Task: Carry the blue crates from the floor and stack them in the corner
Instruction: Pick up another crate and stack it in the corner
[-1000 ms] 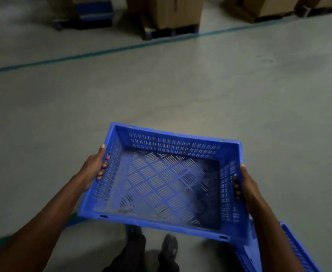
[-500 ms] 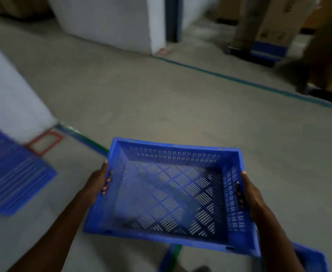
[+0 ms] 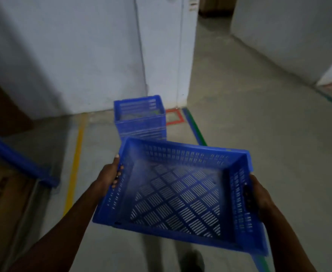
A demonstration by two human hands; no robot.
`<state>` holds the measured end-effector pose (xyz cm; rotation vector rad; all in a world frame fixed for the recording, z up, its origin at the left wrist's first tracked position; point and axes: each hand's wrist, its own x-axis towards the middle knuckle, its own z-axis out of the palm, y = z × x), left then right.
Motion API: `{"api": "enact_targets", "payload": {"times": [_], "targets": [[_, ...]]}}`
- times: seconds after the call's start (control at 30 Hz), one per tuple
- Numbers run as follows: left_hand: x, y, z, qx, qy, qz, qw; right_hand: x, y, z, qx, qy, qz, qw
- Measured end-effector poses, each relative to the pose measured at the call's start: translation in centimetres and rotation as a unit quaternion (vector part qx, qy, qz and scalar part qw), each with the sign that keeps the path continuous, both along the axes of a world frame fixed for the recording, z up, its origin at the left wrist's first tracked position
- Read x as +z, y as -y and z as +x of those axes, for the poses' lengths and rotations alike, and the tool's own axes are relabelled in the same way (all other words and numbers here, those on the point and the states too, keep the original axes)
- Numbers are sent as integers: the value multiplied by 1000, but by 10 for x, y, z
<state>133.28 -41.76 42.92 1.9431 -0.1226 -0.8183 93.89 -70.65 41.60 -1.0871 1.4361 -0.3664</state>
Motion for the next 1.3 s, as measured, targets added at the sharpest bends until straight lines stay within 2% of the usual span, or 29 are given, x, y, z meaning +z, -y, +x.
{"api": "enact_targets", "payload": {"times": [0.23, 0.43, 0.67, 0.9, 1.13, 1.3], "targets": [[-20, -1, 141, 104, -18, 18, 994, -3, 74, 208, 110, 4, 5, 994], [-46, 55, 257, 159, -27, 22, 987, -23, 164, 369, 157, 7, 4, 988], [-48, 117, 372, 198, -51, -7, 979, -22, 262, 527, 210, -11, 12, 978], [-70, 204, 517, 174, -45, 11, 984, -45, 345, 671, 229, -10, -2, 973], [-134, 282, 654, 149, -33, 20, 988, -101, 419, 793, 220, -25, -1, 975], [-178, 331, 724, 144, -43, 16, 989, -150, 464, 858, 222, -37, 15, 974]]}}
